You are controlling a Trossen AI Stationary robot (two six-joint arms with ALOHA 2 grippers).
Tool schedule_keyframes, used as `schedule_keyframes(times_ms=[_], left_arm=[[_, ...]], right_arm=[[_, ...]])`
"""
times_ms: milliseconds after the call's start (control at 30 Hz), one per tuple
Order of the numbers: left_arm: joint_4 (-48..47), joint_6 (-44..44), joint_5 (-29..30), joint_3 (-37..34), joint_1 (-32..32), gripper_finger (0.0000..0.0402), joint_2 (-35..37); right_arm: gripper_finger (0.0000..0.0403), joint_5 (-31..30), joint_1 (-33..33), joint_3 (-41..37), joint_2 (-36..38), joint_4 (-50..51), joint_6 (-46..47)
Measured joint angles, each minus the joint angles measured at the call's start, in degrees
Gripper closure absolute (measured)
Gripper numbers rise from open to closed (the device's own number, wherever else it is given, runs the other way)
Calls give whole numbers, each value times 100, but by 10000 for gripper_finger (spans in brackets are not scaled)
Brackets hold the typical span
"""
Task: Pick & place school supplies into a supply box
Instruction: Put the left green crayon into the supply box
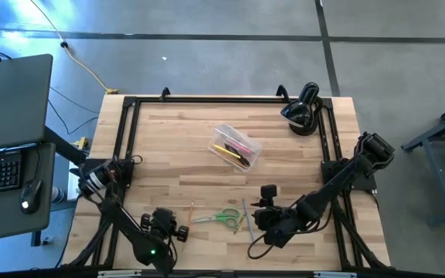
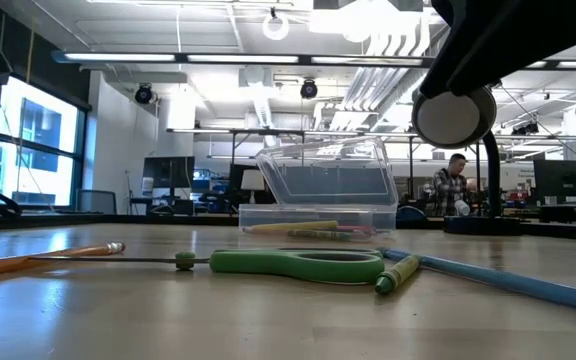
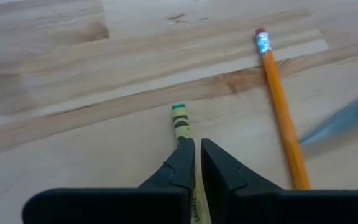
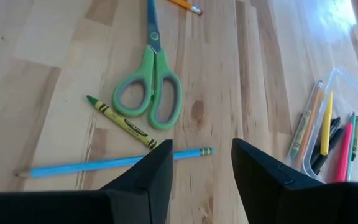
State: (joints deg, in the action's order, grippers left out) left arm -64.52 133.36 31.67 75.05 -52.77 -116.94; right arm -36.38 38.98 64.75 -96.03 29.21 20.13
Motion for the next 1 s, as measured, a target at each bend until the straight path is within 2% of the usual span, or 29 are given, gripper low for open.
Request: schedule_keyframes(times_ms=[433, 600, 667, 800, 900, 1000], left_arm=[[38, -36, -52, -4, -9, 344, -119], [28, -489, 959, 5, -5, 344, -99], [12, -784, 1019, 46, 51, 344, -97], [-1, -1535, 581, 70, 194, 333, -97], [-1, -2266, 301, 70, 359, 305, -11], [-50, -3273, -241, 237, 607, 269, 192]], right_arm=[[261, 95, -9, 0, 0, -61, -112], [261, 98, -9, 0, 0, -61, -114], [260, 101, -9, 0, 0, -64, -114], [261, 101, -9, 0, 0, -79, -114], [261, 103, -9, 0, 0, -105, -114], [261, 107, -9, 0, 0, -152, -107]])
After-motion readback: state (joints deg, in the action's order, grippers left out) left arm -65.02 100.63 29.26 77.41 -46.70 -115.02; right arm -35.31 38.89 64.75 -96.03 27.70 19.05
